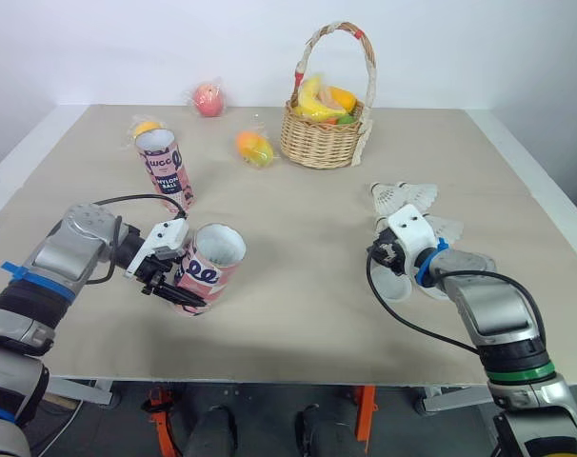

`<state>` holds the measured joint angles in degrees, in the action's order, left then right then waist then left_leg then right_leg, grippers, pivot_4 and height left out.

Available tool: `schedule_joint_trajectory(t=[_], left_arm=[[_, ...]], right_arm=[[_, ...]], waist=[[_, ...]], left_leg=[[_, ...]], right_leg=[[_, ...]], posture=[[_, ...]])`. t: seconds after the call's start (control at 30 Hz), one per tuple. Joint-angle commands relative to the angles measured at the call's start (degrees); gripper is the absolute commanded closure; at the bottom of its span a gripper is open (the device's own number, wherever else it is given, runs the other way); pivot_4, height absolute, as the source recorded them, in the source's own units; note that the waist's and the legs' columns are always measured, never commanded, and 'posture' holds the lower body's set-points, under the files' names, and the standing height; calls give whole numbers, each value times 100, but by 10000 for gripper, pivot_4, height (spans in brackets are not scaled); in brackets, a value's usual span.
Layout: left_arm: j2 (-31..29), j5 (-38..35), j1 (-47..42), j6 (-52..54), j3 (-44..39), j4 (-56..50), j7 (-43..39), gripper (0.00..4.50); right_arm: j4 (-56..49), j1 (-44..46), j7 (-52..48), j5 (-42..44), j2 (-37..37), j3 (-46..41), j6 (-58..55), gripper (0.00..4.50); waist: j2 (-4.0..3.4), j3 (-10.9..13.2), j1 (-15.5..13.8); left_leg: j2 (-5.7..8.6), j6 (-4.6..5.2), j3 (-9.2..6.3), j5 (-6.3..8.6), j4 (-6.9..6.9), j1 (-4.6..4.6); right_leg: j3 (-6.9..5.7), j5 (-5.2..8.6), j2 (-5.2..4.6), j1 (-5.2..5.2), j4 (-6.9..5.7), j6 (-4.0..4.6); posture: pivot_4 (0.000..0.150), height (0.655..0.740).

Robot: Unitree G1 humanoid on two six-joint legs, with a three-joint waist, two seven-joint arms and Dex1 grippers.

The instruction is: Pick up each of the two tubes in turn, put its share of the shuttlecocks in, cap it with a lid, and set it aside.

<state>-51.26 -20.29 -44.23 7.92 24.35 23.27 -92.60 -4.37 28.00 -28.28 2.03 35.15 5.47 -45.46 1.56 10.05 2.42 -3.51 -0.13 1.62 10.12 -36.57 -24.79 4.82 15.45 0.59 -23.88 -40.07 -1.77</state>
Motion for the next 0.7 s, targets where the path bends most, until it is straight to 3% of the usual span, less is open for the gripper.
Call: schedule_joint_trajectory(t=[0.03,0.6,0.63,0.67,0.7], left_arm=[[-36,66,46,34,8,-74,10,16305],[-27,58,71,22,-4,-106,10,16305],[-26,59,72,21,-4,-109,10,16305],[-25,60,71,17,-3,-109,10,16305],[-23,61,66,15,-1,-107,10,16305]], right_arm=[[-2,170,146,-236,44,64,24,22600],[-339,302,40,-523,173,172,-57,22600],[-325,291,42,-534,180,175,-48,27652],[-308,279,43,-555,198,186,-26,29145],[-296,271,37,-575,218,200,15,34759]], waist=[[0,0,1],[0,0,-2],[0,0,-1],[0,0,-1],[0,0,-2]], left_leg=[[0,0,0,0,0,0],[1,0,-3,0,-1,-16],[1,0,-3,0,-1,-17],[1,0,-2,0,-1,-17],[1,0,-3,0,-1,-17]], right_leg=[[0,0,0,0,0,0],[-2,0,0,-13,0,0],[-3,0,0,-13,0,0],[-2,-1,0,-14,0,0],[-2,-1,0,-14,0,0]], posture=[[1500,7393],[1500,7393],[1500,7393],[1500,7393],[1500,7393]])
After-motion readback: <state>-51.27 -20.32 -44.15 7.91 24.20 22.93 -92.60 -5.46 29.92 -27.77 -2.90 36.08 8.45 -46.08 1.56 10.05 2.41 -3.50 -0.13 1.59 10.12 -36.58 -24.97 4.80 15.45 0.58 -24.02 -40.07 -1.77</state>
